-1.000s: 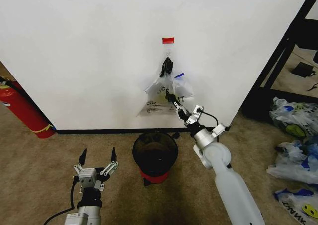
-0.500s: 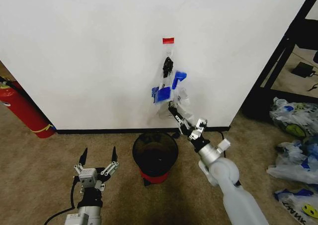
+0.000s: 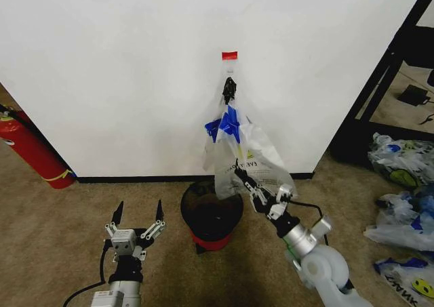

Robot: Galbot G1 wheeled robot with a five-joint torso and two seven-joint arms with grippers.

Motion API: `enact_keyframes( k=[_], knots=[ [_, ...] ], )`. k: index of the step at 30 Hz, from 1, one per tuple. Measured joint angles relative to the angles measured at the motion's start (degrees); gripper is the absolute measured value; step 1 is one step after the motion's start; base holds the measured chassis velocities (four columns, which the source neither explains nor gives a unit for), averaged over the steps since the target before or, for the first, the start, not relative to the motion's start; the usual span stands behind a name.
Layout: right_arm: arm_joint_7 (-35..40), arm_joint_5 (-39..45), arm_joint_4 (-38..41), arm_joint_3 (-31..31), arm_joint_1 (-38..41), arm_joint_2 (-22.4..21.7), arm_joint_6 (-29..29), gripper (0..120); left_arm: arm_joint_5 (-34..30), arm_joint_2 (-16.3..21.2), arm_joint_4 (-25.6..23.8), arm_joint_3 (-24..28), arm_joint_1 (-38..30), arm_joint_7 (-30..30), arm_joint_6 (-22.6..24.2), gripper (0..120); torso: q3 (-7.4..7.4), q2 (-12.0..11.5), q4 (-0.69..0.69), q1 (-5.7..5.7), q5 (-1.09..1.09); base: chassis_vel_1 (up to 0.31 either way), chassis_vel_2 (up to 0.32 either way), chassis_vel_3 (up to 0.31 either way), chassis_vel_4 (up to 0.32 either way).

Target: Pick up the garbage bag from the wall and place it over the trash bin.

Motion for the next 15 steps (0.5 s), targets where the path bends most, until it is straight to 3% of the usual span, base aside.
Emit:
enact_keyframes(
  k=[15],
  knots=[
    [-2.23,-14.04,2.42,1.35,-9.54,-0.67,8.24,0,-2.25,1.71,1.19,0.58,-1.86,0.21,0.02,100,0.0,0.0,0.01,0.0,-0.01,0.0,0.0,0.0,0.0]
  ],
)
